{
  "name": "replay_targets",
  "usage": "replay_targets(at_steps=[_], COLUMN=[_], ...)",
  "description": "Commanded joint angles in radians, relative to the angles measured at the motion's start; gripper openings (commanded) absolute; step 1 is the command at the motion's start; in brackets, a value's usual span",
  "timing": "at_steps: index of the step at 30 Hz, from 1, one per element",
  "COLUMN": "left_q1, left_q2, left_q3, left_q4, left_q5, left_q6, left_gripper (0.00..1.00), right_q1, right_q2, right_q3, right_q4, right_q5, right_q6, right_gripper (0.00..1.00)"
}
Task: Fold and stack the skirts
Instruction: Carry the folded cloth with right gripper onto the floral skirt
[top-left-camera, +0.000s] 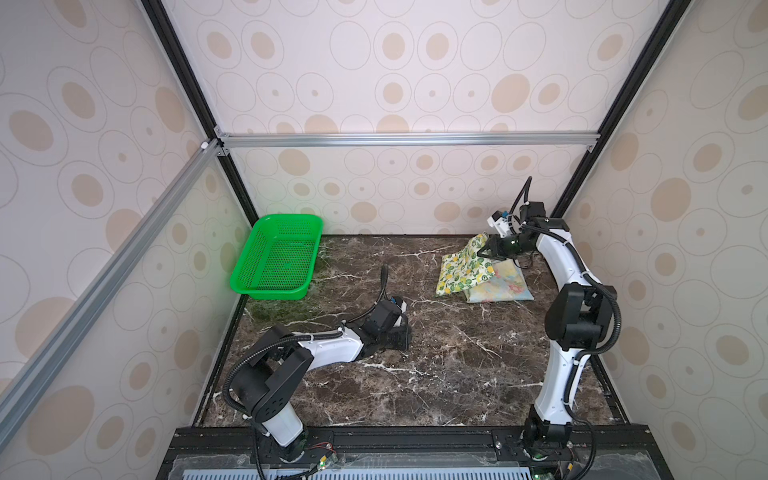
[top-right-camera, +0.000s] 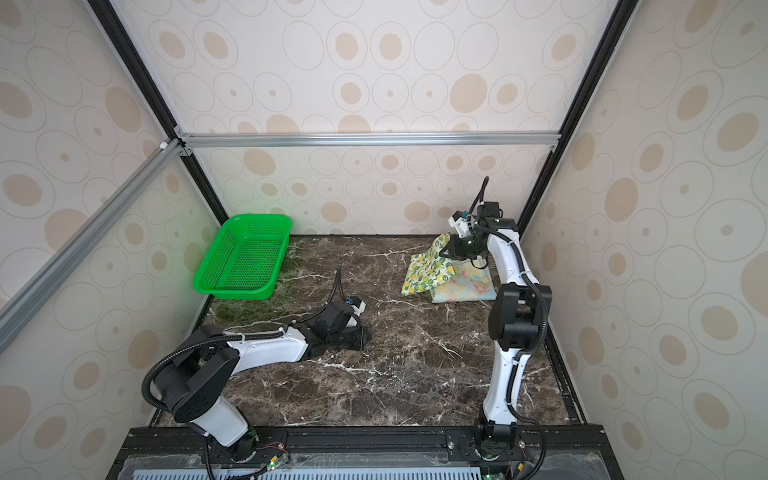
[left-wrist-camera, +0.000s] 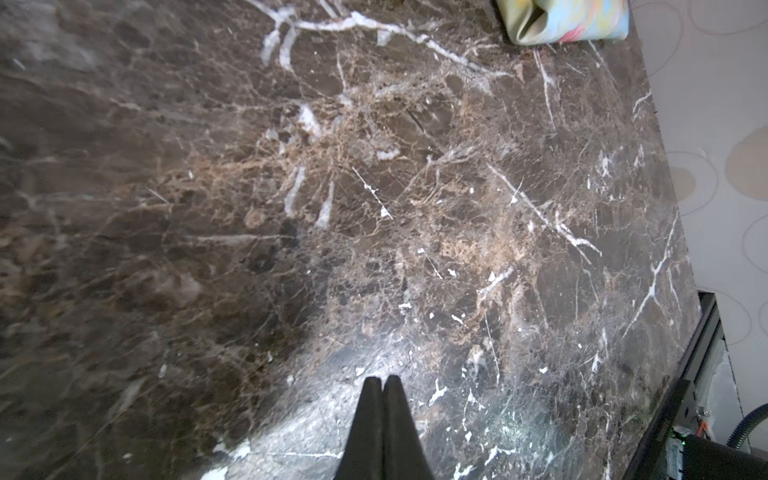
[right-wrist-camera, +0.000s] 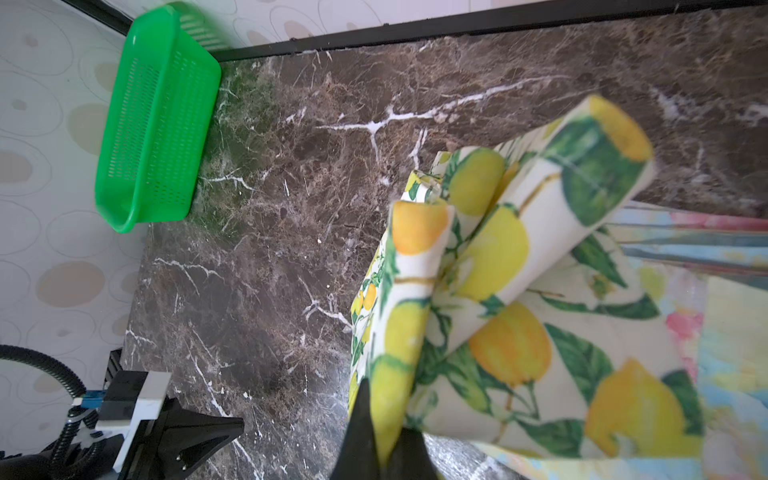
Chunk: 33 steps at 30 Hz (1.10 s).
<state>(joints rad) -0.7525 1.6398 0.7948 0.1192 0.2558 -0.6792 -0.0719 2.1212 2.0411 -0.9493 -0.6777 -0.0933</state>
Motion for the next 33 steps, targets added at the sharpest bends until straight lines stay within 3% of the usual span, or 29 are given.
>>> replay_targets(at_steps=[1,11,20,25,33], left_q1=[0.005,0.006,0.006,0.006,0.006], left_q2=[0.010,0.043,0.072,0.086,0.106], left_q3=[0.047,0.100,0.147,0.155,0.186], left_q4=[-0.023,-0.064,-0.096,-0.095,-0.115], left_q5=[-0.023,-0.021,-0.016,-0.010,-0.010], left_q6=[0.012,0.013,0.017,0.009,0.006], left_gripper=[0.00,0.00,0.00,0.00,0.00], right_q1=[-0.021,-0.057,-0.069,-0.110,-0.197], right_q2=[0.024,-0.002,-0.080,-0.045,-0.041], right_q3=[0.066,0.039,-0.203,-0.182,-0.212], right_q4=[-0.103,-0.096,0.069,0.037,0.145], right_q5=[-0.083,-0.146,-0.139,-0.108,-0.214], right_q6=[-0.080,-0.144,-0.110,-0.133,-0.105], right_gripper=[0.00,0.00,0.00,0.00,0.00])
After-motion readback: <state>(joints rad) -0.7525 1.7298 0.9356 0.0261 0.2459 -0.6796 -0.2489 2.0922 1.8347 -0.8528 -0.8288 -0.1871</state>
